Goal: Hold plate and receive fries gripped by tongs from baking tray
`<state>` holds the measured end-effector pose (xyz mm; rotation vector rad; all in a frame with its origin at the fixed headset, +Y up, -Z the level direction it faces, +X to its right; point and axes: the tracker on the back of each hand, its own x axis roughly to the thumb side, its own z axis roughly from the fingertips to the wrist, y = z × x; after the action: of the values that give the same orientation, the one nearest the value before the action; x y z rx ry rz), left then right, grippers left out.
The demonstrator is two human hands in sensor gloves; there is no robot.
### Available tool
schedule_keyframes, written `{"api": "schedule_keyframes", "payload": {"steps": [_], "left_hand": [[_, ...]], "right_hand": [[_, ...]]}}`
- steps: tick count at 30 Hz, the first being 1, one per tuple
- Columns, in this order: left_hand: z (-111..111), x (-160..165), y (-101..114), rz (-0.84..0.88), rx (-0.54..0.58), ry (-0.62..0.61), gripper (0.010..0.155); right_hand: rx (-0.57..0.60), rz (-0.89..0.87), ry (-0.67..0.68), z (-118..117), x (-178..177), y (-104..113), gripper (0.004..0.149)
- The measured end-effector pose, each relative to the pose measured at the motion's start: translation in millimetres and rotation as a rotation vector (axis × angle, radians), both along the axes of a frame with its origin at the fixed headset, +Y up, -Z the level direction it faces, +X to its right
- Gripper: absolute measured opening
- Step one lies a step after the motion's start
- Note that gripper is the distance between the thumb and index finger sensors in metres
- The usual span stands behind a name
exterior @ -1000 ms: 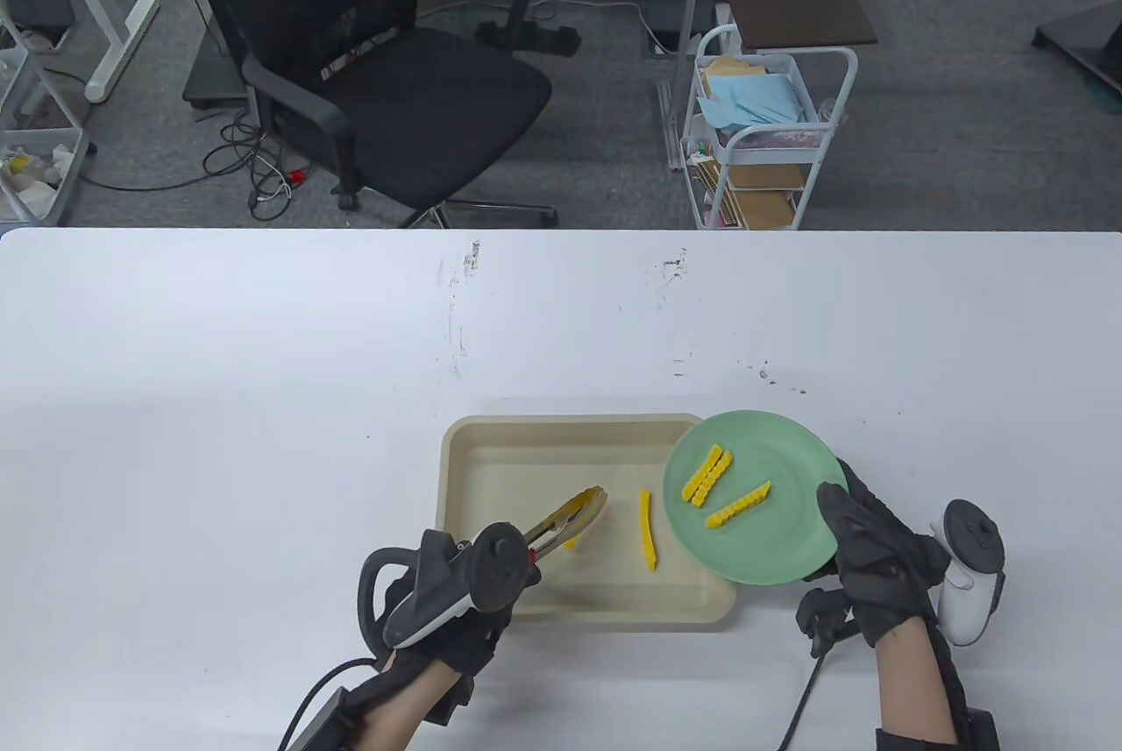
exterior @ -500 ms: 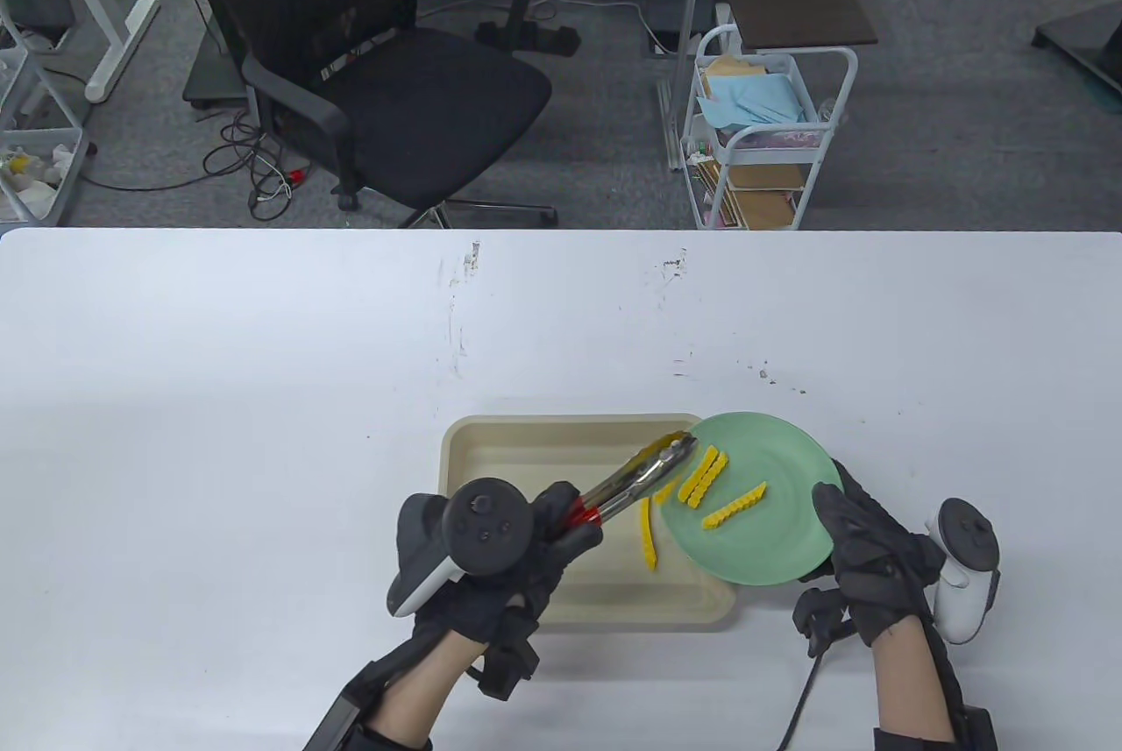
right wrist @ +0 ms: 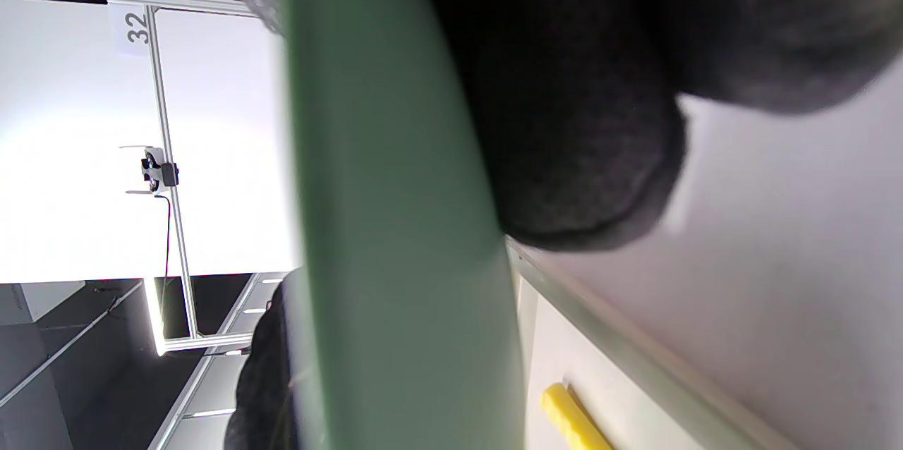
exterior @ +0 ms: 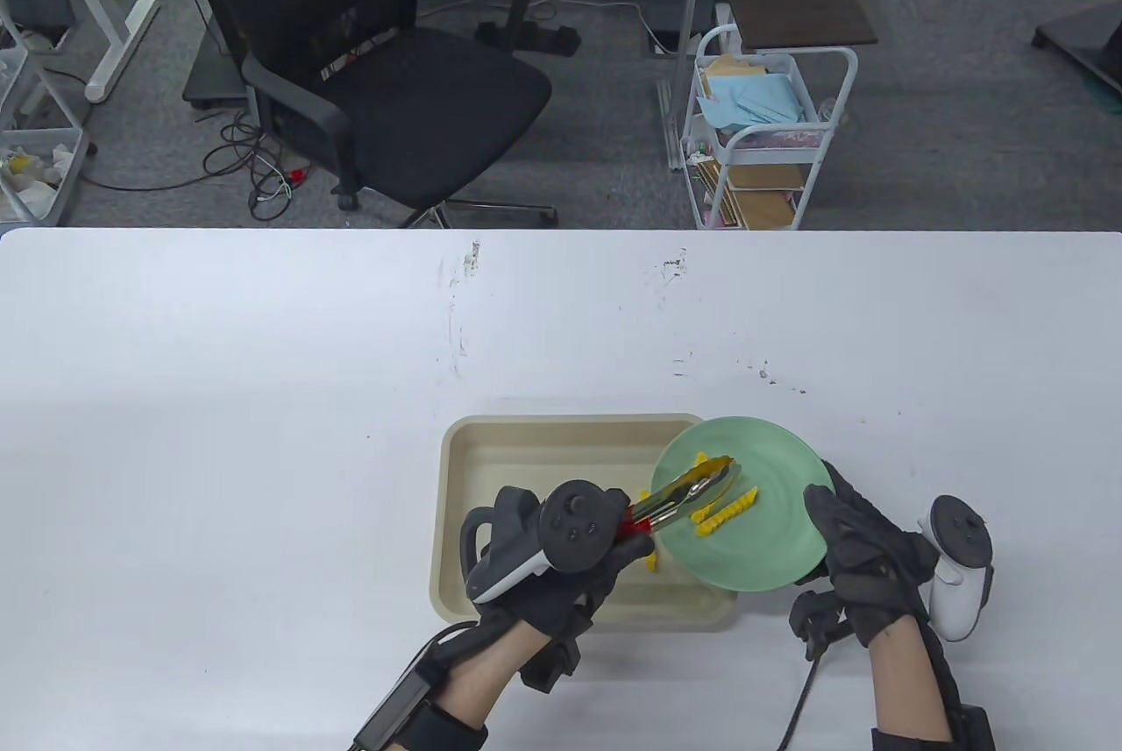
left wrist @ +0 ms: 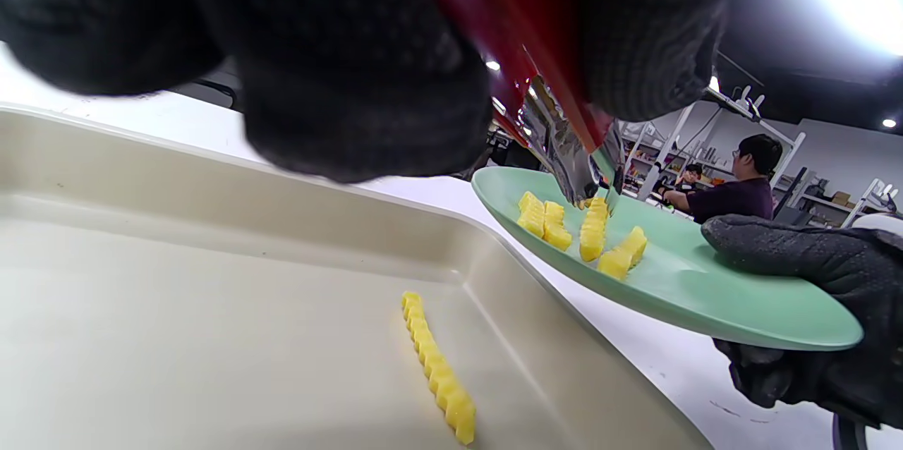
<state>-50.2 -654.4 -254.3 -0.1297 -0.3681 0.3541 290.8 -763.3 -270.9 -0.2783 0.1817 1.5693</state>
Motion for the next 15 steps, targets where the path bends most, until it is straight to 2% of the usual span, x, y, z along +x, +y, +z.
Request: {"api": "schedule_keyframes", "payload": {"steps": [4, 8, 15], "left_hand": [[0.5, 0.2, -0.4, 0.008, -0.008, -0.003, 0.062], [0.7, -6.4, -0.4, 0.011, -0.017, 0.012, 0.071], [2.1, -41.6, 0.8, 0.061, -0.014, 0.108, 0.082]], "right_hand": [[0.005, -0.004, 0.005, -0.3, 0.2, 0.1, 0.057], [0.005, -0.002, -0.001, -0.4, 1.1, -0.1, 0.057], [0.01, -0.017, -0.016, 0.4, 5.2, 1.1, 0.057]]}}
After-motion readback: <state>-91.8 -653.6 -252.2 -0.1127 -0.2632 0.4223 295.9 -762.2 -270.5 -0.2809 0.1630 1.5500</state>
